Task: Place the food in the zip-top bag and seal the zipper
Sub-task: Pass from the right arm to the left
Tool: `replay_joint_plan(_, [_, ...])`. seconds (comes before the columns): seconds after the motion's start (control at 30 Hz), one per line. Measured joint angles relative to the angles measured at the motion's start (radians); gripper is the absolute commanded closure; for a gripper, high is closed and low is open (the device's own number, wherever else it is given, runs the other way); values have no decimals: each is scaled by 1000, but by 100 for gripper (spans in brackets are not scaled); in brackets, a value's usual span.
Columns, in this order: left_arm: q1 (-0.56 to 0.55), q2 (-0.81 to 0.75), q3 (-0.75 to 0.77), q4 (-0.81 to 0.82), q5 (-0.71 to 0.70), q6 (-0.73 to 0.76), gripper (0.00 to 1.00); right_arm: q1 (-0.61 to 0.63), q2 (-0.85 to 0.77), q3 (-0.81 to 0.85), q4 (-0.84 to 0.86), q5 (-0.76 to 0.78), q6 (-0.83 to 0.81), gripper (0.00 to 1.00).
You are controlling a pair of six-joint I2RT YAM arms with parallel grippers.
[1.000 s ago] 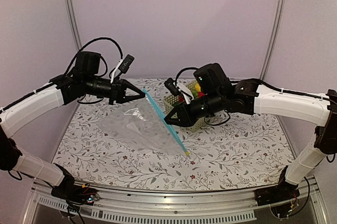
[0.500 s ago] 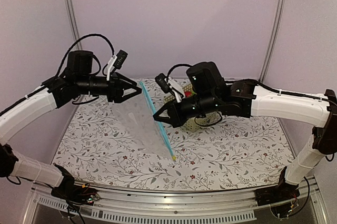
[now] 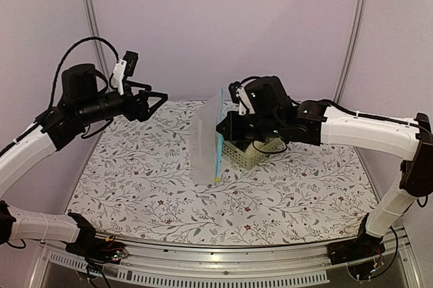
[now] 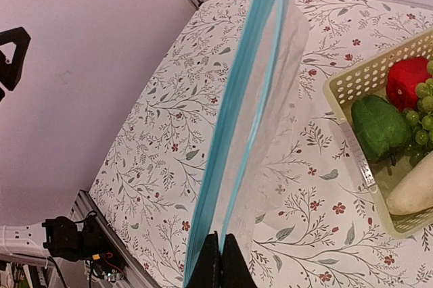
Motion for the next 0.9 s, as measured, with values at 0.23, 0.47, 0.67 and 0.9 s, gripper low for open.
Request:
replay_joint_plan(0.23, [-29,171,48,-12,88,-160,21,-6,45,-15,-39,53,81,100])
replay_joint_plan(0.47, [-119,236,48,36,120,-313,37,-6,47,-17,-46,57,90,100])
replay_joint_plan(0.67, [-196,292,47,83,100,-380,44,-6,47,-17,-46,63,86,100])
replay_joint_plan(0.9, [-272,352,47,74,17,-398,54,-6,47,-17,-46,71,85,100])
